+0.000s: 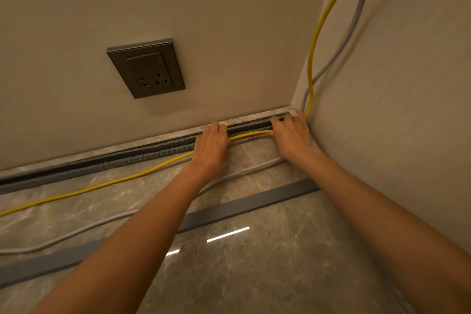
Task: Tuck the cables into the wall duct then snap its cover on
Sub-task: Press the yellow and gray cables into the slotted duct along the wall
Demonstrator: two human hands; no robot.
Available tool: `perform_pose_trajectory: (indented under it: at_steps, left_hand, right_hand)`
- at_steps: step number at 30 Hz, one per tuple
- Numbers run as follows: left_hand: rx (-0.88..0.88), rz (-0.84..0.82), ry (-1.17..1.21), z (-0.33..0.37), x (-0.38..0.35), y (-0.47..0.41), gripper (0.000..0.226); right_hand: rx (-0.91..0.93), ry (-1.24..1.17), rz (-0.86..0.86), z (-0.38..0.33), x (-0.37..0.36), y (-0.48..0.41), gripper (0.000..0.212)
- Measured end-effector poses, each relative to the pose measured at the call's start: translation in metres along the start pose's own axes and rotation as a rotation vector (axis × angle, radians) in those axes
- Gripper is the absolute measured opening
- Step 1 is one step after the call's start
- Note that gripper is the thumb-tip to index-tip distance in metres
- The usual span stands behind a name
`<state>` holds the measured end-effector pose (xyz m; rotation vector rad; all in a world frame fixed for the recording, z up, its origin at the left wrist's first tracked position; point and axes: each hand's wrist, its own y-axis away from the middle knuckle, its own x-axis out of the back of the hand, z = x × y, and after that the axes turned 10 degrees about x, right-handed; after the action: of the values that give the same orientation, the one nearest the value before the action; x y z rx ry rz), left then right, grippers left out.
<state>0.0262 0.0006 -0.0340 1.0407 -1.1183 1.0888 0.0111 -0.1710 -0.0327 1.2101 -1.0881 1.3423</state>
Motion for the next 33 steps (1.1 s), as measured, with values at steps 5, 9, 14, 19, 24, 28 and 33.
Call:
perform_pose_trajectory:
  at_steps: [5, 9, 14, 19, 24, 28, 33]
  left_hand:
    - [-0.026, 0.006, -0.016, -0.007, 0.003, 0.003, 0.022]
    - [-0.019, 0.008, -0.021, -0.021, 0.01, 0.01, 0.017]
    - [0.03, -0.032, -0.028, -0.038, 0.014, 0.025, 0.017]
    - [0.033, -0.038, -0.024, -0.04, 0.014, 0.03, 0.022]
    - [0.003, -0.006, -0.009, -0.04, 0.011, 0.035, 0.014]
    - [0.037, 0.013, 0.023, -0.036, 0.013, 0.035, 0.012]
    - [0.111, 0.001, 0.029, -0.033, 0.016, 0.033, 0.018]
  right_hand:
    - [0.032, -0.073, 0.004, 0.001, 0.004, -0.002, 0.026]
    - [0.122, -0.203, -0.011, -0.001, 0.01, 0.005, 0.019]
    - [0.215, -0.373, 0.024, -0.008, 0.007, 0.019, 0.017]
    - [0.222, -0.395, 0.025, -0.003, 0.003, 0.024, 0.019]
    - [0.178, -0.357, 0.034, 0.006, 0.007, 0.029, 0.017]
    - [0.165, -0.302, 0.033, 0.009, 0.012, 0.027, 0.019]
    - [0.102, -0.292, 0.046, 0.009, 0.006, 0.027, 0.021]
